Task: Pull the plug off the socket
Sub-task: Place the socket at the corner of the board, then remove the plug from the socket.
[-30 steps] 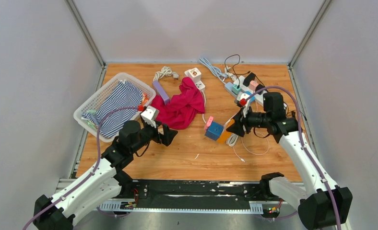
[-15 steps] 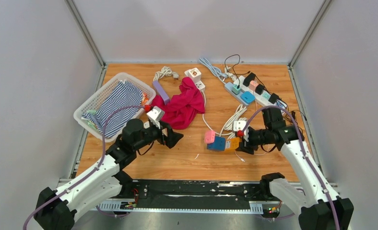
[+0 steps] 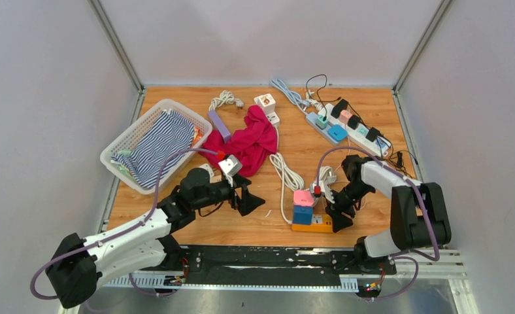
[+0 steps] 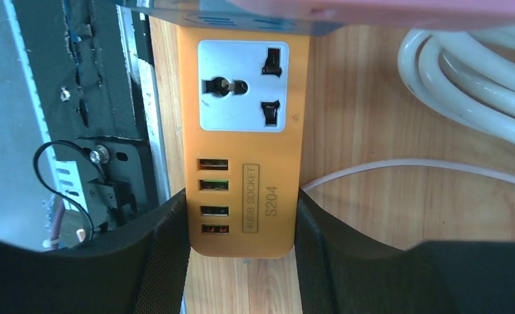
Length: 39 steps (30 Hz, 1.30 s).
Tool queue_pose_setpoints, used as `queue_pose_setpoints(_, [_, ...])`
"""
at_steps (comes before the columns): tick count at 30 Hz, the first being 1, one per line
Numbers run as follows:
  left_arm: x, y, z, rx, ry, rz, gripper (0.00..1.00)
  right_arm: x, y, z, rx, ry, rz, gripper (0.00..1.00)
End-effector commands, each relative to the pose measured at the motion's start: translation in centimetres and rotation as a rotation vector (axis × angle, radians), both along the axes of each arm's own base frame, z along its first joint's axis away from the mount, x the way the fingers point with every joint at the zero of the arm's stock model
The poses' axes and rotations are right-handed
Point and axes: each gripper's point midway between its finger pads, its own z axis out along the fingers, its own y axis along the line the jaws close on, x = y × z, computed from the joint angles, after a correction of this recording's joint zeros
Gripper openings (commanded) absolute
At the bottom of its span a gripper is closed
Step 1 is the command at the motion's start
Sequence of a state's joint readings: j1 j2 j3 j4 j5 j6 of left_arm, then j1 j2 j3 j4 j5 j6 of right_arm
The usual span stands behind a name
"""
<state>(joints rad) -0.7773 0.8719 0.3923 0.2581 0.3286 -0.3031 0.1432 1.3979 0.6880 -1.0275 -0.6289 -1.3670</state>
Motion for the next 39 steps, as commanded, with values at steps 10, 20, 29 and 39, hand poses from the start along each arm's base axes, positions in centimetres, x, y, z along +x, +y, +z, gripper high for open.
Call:
queue_pose_setpoints(10, [-3.2, -2.9, 0.0, -0.074, -0.093, -0.120, 1.00, 0.8, -0.2, 1.9, 0.049, -0.059, -0.065, 0.72])
queue_pose_setpoints(20, [-5.0, -5.1, -0.6, -0.031, -0.351, -0.205, 1.00, 0.2, 0.8, 8.3, 0.135, -0.174, -0.035, 0.91])
queue_pose_setpoints(29, [-4.6, -6.3, 0.5, -0.153, -0.770, -0.226, 1.00, 2.7, 7.3, 16.8, 0.558, -0.260, -0.188, 1.00])
queue_pose_setpoints(39, [-4.9, -9.6, -6.4, -0.028, -0.721, -0.389, 1.00, 6.0, 8.4, 12.9, 0.440, -0.003, -0.312, 0.97])
